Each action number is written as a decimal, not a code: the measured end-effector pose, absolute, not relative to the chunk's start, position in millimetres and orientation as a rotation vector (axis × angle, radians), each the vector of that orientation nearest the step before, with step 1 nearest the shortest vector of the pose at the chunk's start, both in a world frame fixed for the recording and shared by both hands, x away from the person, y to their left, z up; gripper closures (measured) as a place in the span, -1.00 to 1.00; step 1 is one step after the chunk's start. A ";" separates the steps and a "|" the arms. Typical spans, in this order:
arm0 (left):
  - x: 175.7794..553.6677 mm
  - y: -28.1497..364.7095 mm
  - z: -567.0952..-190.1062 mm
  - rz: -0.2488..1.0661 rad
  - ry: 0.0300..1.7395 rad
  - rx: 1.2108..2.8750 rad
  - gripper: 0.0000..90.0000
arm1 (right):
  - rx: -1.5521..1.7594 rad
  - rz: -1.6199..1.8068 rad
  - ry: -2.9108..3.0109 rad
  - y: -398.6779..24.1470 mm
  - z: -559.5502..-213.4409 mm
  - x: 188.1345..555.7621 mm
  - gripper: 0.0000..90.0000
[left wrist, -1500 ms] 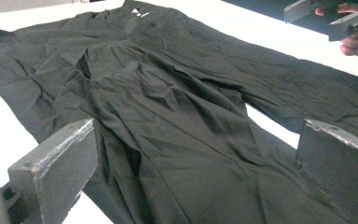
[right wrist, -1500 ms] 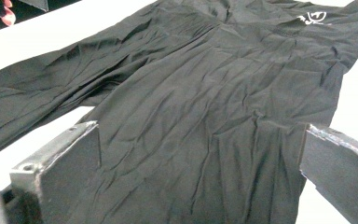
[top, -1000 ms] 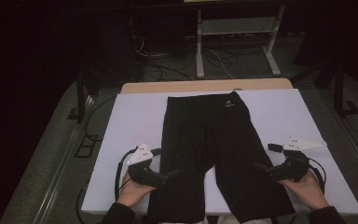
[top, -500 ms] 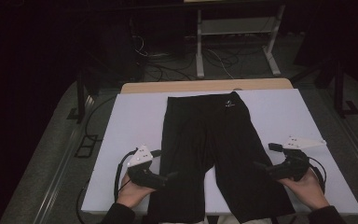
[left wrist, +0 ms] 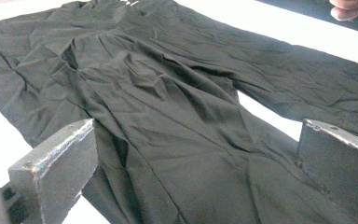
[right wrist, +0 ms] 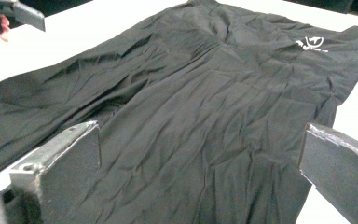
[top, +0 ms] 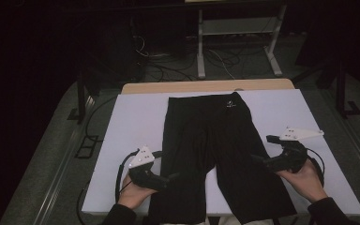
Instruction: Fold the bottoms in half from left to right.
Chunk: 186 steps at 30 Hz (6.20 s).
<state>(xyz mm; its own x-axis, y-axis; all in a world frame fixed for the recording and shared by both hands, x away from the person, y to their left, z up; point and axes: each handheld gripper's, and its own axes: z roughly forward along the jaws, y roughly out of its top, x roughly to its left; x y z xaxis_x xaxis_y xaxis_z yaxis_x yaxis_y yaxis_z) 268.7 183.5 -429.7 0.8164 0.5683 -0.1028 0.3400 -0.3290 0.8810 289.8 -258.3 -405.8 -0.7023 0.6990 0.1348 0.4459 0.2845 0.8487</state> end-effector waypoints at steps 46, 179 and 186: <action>270.0 183.2 -429.0 0.285 0.697 1.939 -1.00 | 0.953 1.283 2.362 -205.9 -361.0 363.7 -1.00; 276.0 194.3 -426.1 0.258 0.705 1.869 -1.00 | 1.073 1.290 2.316 18.7 -406.0 536.6 -1.00; 277.5 199.3 -425.3 0.258 0.716 1.848 -1.00 | 1.088 1.228 2.343 28.6 -424.2 539.7 -1.00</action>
<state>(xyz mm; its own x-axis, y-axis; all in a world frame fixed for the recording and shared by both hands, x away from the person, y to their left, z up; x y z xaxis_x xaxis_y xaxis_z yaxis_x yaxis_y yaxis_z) 277.5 199.3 -425.3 0.7950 0.5861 -0.1565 0.3508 -0.2336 0.9069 539.7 28.6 -424.2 -0.6769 0.7302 0.0928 0.4918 0.3548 0.7951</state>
